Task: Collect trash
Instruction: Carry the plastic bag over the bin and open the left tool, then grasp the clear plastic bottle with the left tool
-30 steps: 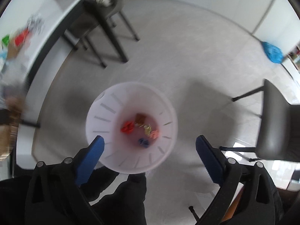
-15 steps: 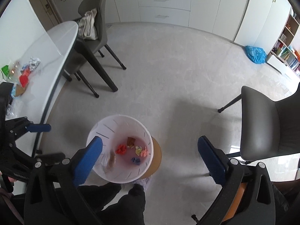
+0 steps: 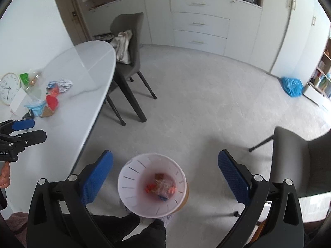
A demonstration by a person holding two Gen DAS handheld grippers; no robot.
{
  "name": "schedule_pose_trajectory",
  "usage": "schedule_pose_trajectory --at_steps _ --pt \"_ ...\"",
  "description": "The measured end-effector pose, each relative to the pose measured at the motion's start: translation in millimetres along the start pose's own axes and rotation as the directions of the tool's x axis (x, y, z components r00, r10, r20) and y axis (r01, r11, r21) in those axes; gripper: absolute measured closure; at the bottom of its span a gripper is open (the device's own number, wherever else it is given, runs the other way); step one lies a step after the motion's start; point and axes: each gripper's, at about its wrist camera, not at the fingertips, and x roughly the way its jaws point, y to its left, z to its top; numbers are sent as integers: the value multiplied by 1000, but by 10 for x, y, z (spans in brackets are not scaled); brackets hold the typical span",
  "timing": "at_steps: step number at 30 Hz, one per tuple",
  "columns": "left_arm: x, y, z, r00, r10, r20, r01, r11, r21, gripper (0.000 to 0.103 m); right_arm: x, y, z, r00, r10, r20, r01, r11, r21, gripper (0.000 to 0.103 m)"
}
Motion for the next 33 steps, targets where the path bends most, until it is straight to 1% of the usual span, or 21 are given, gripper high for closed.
schedule_pose_trajectory --at_steps 3,12,15,16,17,18,19,21,22,24,25,26,27,30,33 --pt "-29 105 -26 1000 15 0 -15 1000 -23 8 36 119 25 1000 15 -3 -15 1000 -17 2" --pt "-100 424 -158 998 57 15 -55 990 -127 8 113 568 141 999 54 -4 -54 990 -131 2" --pt "-174 640 -182 992 119 28 -111 971 -214 8 158 759 225 995 103 -3 -102 983 -154 2" --pt "-221 793 -198 989 144 32 -129 952 -278 8 184 858 262 993 119 -5 -119 979 -168 2" --pt "-241 887 -204 987 156 29 -139 939 -314 8 211 951 295 991 135 -6 -134 974 -183 2" --pt "-261 1014 -218 984 179 21 -159 919 -361 8 237 1017 322 989 147 -9 -146 970 -194 2" --pt "-282 1199 -244 977 212 2 -192 885 -425 8 281 1149 370 986 167 -15 -167 963 -214 2" --pt "-291 1524 -304 966 255 -45 -240 816 -526 8 335 1344 448 980 201 -17 -199 950 -241 2" --pt "-288 1748 -342 959 270 -79 -264 763 -590 8 352 1431 481 977 213 -17 -211 944 -253 2" --pt "-267 2149 -430 952 283 -117 -284 669 -687 8 397 1623 555 971 238 -17 -233 932 -278 2" --pt "-251 2293 -461 947 292 -135 -297 631 -717 8 433 1750 604 967 253 -20 -247 924 -293 2" --pt "-230 2446 -499 942 299 -153 -308 587 -749 8 469 1856 645 965 262 -24 -256 917 -305 2" --pt "-196 2621 -536 937 303 -172 -317 537 -782 8 493 1929 676 963 268 -26 -262 913 -313 2" --pt "-38 3041 -628 927 293 -235 -343 404 -848 8 598 2217 791 956 292 -39 -288 896 -338 2" --pt "171 3313 -702 937 229 -263 -329 333 -884 8 719 2483 890 951 303 -57 -303 883 -359 2"
